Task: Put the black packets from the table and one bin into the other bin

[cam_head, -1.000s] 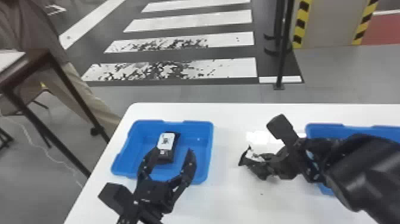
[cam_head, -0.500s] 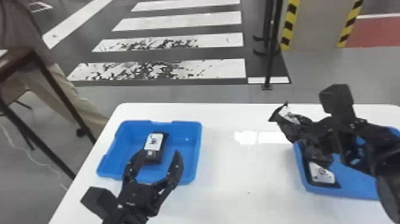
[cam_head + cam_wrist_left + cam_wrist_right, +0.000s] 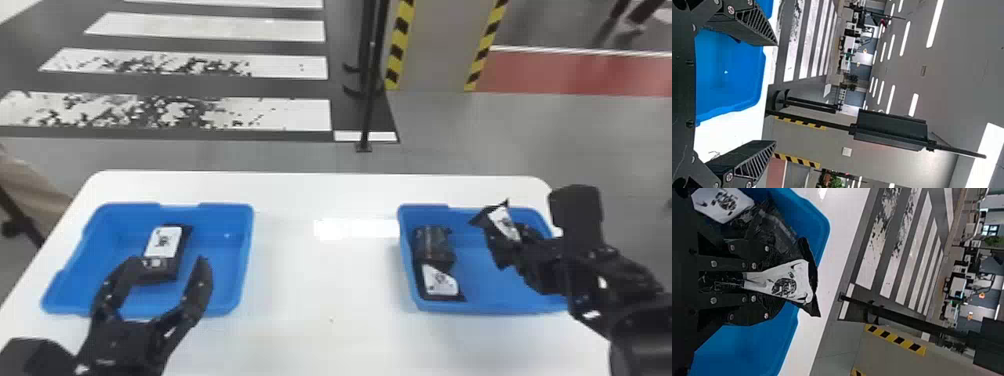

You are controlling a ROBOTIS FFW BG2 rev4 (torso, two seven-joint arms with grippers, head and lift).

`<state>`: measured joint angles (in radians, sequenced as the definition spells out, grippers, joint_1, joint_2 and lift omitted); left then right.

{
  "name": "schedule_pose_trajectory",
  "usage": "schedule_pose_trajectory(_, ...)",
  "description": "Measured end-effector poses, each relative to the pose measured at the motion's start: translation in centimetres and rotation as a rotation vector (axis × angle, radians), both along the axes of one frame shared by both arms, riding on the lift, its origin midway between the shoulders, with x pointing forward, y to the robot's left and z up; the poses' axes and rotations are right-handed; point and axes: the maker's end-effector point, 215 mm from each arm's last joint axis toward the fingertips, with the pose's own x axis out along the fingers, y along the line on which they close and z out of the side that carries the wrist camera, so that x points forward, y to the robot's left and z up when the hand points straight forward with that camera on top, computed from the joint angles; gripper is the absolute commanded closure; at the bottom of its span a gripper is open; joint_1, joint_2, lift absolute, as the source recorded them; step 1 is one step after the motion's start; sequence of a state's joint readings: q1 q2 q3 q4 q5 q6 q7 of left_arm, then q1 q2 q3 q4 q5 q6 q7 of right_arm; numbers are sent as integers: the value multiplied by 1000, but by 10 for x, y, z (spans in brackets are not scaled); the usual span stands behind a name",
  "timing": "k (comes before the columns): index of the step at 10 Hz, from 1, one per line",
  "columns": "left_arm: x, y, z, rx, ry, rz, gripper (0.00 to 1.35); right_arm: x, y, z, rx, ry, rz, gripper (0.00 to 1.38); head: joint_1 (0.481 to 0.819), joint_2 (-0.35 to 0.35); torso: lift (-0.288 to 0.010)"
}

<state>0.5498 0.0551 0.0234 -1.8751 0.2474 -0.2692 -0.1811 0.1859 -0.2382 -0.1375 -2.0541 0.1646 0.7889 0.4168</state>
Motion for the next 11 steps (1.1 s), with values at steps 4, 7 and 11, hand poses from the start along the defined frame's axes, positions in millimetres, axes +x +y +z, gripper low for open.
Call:
schedule_pose_trajectory(4, 0, 4, 1, 8, -2, 5, 145, -54, -25, 32, 94, -247, -61, 229, 695, -162, -110)
schedule_pose_trajectory(7, 14, 3, -16, 70, 67, -81, 145, -85, 3, 55, 198, -336, -21, 262, 695, -130, -110)
schedule_pose_trajectory(11, 33, 43, -85, 156, 372, -133, 145, -97, 33, 46, 278, -302, 34, 262, 695, -37, -110)
